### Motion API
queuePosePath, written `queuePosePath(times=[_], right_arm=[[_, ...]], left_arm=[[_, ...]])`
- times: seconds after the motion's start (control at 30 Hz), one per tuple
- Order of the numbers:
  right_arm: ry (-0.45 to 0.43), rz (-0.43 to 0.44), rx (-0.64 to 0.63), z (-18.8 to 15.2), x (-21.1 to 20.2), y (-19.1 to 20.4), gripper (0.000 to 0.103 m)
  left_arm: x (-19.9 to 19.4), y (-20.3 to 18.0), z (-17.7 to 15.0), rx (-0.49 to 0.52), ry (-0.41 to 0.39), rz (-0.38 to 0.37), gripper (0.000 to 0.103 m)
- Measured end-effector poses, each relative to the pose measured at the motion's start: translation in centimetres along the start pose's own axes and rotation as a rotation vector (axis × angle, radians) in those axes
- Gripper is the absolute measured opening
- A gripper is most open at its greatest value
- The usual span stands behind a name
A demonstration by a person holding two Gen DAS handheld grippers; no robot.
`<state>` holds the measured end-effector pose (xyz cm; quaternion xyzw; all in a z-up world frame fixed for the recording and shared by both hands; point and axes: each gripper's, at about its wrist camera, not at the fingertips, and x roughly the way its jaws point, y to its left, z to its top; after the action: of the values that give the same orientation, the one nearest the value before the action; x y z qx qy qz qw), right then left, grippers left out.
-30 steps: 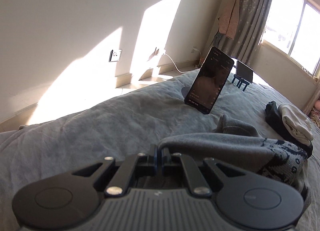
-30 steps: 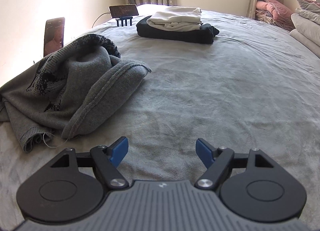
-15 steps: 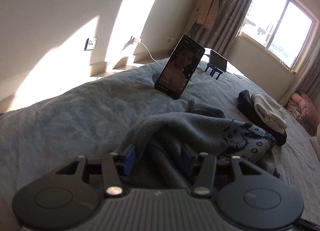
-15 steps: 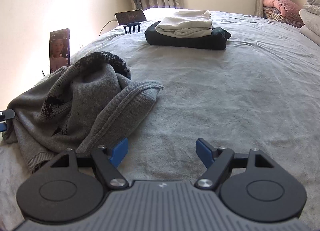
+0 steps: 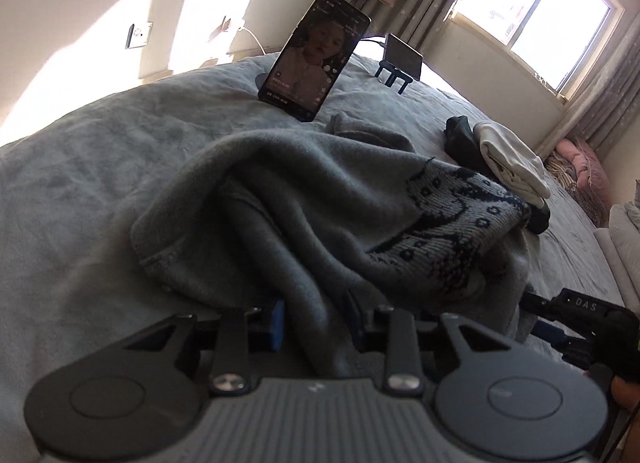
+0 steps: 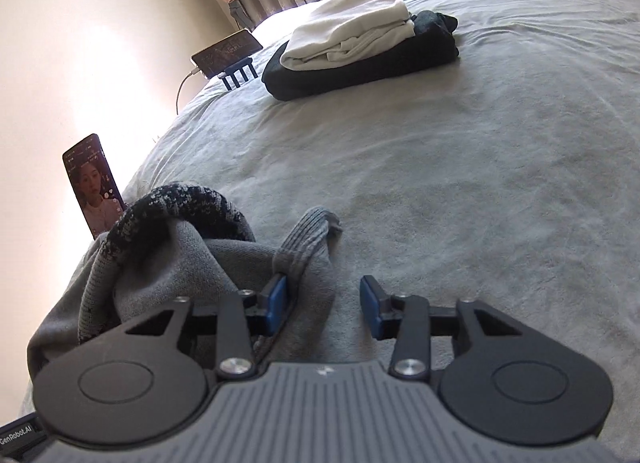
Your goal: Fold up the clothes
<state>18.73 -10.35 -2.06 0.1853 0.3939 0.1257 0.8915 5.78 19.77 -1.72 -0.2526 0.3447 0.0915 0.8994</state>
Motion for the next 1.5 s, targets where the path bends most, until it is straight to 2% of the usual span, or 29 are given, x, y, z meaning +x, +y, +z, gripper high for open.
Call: queuePosePath(times=[0.03,0.1,0.23,0.47,0.73,0.97,1.1,1.13,1.3,1.33,1.4,1.47,1.5], right_arm=[[0.022,0.007,-0.001,-0.3,0.2,0.2,0.012],[0.016,-0.006,-0.042,-0.9,-0.3,0.9,0.012],[0.018,-0.011,-0.133,-1.8,-2.7,1.9,0.010],[0.006,-0.005,-0.230,-3.5,-9.6,2.9,0.009],[0.042,0.024,-0.348,-7.5,-15.8,4.4,0.009],[0.161,0.047,-0.536,-12.0,-18.9,8.0,0.009],[0.267,0.036,-0.640,-14.2,-18.2,9.6,0.008],[0.294,0.029,-0.664,-14.8,-17.8,9.9,0.004],[0.380,-0.004,-0.711,-15.8,-15.2,10.4,0.004],[0.375,-0.013,-0.717,-15.7,-15.0,10.5,0.012],[0.357,-0.008,-0.726,-15.0,-15.2,10.7,0.016],[0.337,0.007,-0.714,-13.9,-15.7,10.8,0.029],[0.325,0.015,-0.703,-13.3,-15.9,10.7,0.046]], left_arm=[[0.0,0.0,0.1,-0.001,-0.003,0.007,0.011],[-0.1,0.4,0.3,-0.014,-0.015,0.008,0.008],[-0.9,0.4,0.5,-0.008,-0.060,0.010,0.007],[-3.6,0.2,1.2,0.020,-0.157,-0.001,0.006],[-6.1,1.4,1.8,0.039,-0.218,0.022,0.006],[-7.4,2.4,1.9,0.055,-0.230,0.060,0.006],[-7.5,2.6,1.7,0.088,-0.214,0.090,0.006],[-7.5,2.6,1.7,0.097,-0.207,0.093,0.006],[-6.7,3.3,1.7,0.096,-0.168,0.087,0.008],[-6.6,3.5,1.8,0.083,-0.165,0.083,0.009],[-6.4,3.9,2.0,0.067,-0.159,0.073,0.017],[-6.3,4.1,2.1,0.064,-0.158,0.072,0.031],[-6.2,4.1,2.2,0.064,-0.159,0.076,0.034]])
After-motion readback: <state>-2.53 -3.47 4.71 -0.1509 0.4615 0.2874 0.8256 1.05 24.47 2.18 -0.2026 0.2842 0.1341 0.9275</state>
